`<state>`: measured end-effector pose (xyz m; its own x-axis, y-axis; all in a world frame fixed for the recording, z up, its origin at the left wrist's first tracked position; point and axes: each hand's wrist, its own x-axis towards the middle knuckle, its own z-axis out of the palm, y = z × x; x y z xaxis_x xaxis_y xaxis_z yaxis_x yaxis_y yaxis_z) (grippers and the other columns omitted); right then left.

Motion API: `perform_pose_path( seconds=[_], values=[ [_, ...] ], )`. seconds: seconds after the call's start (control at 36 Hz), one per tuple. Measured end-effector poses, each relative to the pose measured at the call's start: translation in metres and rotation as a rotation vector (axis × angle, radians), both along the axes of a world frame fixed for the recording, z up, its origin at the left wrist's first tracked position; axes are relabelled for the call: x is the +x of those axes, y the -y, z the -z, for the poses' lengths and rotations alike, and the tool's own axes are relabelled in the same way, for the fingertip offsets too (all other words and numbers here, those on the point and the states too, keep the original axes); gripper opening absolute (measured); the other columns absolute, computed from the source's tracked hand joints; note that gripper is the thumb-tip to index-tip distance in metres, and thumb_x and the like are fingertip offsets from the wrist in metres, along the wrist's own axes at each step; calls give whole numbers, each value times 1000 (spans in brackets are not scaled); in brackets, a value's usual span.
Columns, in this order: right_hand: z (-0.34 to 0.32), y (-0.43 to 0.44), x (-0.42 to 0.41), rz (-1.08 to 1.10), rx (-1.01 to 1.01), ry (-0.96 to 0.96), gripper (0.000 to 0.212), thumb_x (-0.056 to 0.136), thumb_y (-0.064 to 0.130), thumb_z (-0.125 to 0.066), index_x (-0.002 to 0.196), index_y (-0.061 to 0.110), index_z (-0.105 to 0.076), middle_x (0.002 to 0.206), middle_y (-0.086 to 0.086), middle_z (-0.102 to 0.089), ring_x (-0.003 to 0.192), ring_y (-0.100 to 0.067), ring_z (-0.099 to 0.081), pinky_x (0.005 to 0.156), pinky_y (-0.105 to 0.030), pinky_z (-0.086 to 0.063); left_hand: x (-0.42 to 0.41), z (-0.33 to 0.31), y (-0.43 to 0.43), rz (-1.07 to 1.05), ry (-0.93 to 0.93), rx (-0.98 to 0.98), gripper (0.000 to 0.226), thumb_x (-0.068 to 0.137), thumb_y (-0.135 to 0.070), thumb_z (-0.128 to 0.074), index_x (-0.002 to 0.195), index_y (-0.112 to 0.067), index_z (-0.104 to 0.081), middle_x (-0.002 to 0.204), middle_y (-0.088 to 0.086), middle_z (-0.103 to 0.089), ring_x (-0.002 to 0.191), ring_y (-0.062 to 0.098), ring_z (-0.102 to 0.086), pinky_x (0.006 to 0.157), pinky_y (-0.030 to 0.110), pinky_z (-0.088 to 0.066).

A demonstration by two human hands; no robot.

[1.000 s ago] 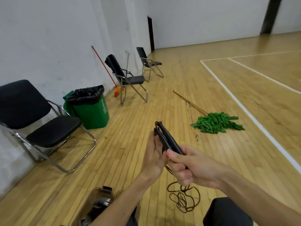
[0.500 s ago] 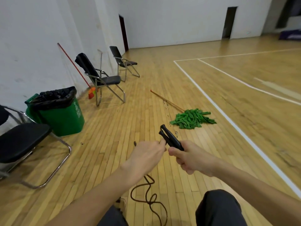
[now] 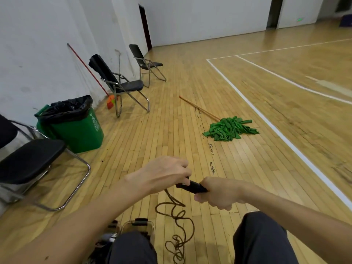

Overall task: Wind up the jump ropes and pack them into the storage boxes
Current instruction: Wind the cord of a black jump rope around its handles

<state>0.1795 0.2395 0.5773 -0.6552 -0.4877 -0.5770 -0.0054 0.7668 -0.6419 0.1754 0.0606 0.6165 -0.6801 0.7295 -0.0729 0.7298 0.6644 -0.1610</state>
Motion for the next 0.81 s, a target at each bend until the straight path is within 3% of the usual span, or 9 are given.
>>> perform_pose_path(
  seconds=[0.14,0.31,0.44,0.53,0.58,0.64,0.69,0.75,0.81],
  values=[
    [-6,-7,6,-344,62,-81,17,106,31,-50,89,31,-51,77,-1,-48,66,-19,-45,62,-31,-40,-1,-5,6,29,183,77,30,98,-53,-49,96,-25,-59,85,-13,-43,71,-2,-37,62,13,-25],
    [-23,-19,22,-489,-123,-176,12,104,34,-53,98,24,-53,73,10,-46,60,-2,-44,60,-17,-37,-3,-14,14,-8,507,445,19,82,-51,-71,76,-39,-58,69,-14,-56,63,6,-51,61,20,-40],
    [-30,-24,32,-377,-223,-363,15,102,43,-54,90,40,-46,73,10,-50,59,-5,-45,57,-19,-37,-2,-10,15,-64,605,708,15,87,-46,-64,80,-33,-63,73,-12,-61,66,7,-58,64,18,-44],
    [-27,-23,37,-232,-198,-510,15,101,48,-50,105,40,-38,81,7,-56,68,-7,-50,62,-21,-42,0,-8,13,-93,529,806,18,92,-45,-57,82,-31,-61,76,-12,-63,70,8,-60,67,16,-46],
    [-23,-21,39,-127,-206,-569,33,100,50,-48,124,42,-27,88,3,-63,69,-9,-53,64,-22,-46,-1,-5,14,-108,490,824,8,93,-35,-59,85,-33,-60,79,-11,-64,78,8,-63,73,15,-47],
    [-17,-17,40,-56,-217,-612,60,100,49,-49,142,49,-6,89,1,-67,67,-11,-57,65,-22,-50,-2,-3,17,-132,420,790,27,93,-13,-64,89,-39,-58,85,-16,-63,89,-1,-63,84,9,-43],
    [-11,-15,40,-48,-247,-649,76,102,46,-49,146,57,11,82,2,-65,62,-11,-56,63,-21,-50,-1,0,22,-177,411,742,40,90,4,-64,93,-35,-56,91,-17,-59,94,-14,-57,87,6,-40],
    [-6,-15,38,-48,-284,-682,75,103,43,-48,148,59,10,75,3,-61,58,-9,-52,60,-20,-47,4,1,20,-268,446,730,37,92,5,-62,92,-31,-52,95,-15,-53,90,-22,-50,85,2,-39],
    [-2,-13,36,-8,-333,-715,69,103,41,-48,151,56,-1,76,3,-62,58,-9,-52,57,-22,-47,7,6,15,-370,517,792,27,96,-5,-60,93,-32,-53,94,-7,-58,90,-8,-58,85,11,-47]
  ],
)
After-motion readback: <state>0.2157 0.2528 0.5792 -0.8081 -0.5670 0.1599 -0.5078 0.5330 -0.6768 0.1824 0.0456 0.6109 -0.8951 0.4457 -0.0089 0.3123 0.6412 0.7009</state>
